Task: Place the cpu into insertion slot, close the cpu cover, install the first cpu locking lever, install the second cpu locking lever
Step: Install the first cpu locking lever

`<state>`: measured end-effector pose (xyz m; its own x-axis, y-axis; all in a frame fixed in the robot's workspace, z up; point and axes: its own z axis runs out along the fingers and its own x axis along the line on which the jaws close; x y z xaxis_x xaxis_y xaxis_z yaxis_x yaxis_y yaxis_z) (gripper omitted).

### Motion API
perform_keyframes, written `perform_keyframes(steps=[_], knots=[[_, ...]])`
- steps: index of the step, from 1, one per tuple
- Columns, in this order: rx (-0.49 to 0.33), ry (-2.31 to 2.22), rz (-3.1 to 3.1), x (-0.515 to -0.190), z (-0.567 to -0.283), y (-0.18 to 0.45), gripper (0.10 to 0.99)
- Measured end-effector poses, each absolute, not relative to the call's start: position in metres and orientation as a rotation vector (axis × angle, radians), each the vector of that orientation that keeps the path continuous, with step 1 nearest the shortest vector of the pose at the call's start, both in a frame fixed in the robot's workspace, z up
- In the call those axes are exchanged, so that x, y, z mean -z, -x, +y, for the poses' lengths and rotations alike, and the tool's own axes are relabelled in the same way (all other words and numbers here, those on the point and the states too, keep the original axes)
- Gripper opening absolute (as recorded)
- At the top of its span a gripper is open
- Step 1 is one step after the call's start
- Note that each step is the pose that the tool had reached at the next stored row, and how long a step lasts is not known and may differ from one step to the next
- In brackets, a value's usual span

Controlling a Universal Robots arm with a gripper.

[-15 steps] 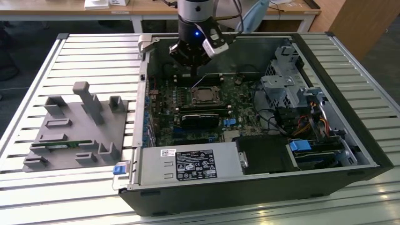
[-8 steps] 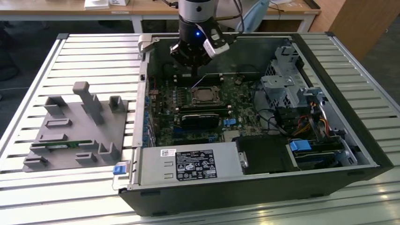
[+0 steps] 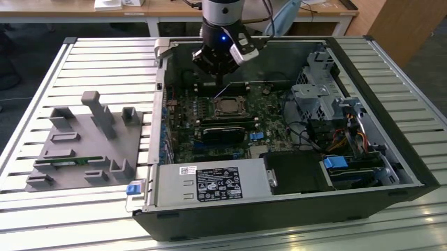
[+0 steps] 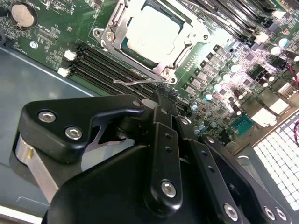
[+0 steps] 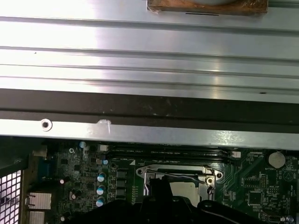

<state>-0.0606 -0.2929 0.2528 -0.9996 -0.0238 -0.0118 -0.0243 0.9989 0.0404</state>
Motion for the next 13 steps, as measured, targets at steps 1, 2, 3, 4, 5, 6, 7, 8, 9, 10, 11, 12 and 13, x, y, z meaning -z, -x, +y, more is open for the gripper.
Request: perform_keyframes(steps=[1, 2, 3, 4, 5, 6, 7, 8, 9, 10, 11, 12, 13], knots=[[-0.063, 0.038, 3.129, -0.253, -0.293, 0.060, 0.122], [-0.063, 0.038, 3.129, -0.253, -0.293, 0.059, 0.122], [-0.063, 0.038, 3.129, -0.252, -0.293, 0.058, 0.122], [-0.063, 0.038, 3.130, -0.252, -0.293, 0.057, 0.122], [-0.063, 0.038, 3.130, -0.252, -0.293, 0.055, 0.122], [-0.064, 0.038, 3.129, -0.252, -0.293, 0.054, 0.122], [-0.066, 0.038, 3.129, -0.251, -0.293, 0.052, 0.122], [-0.074, 0.037, 3.129, -0.251, -0.293, 0.051, 0.122], [-0.091, 0.037, 3.129, -0.250, -0.293, 0.051, 0.122], [-0.107, 0.037, 3.128, -0.249, -0.293, 0.050, 0.122], [-0.115, 0.037, 3.128, -0.248, -0.293, 0.050, 0.122], [-0.116, 0.037, 3.127, -0.248, -0.293, 0.049, 0.122], [-0.115, 0.037, 3.128, -0.247, -0.293, 0.048, 0.122]])
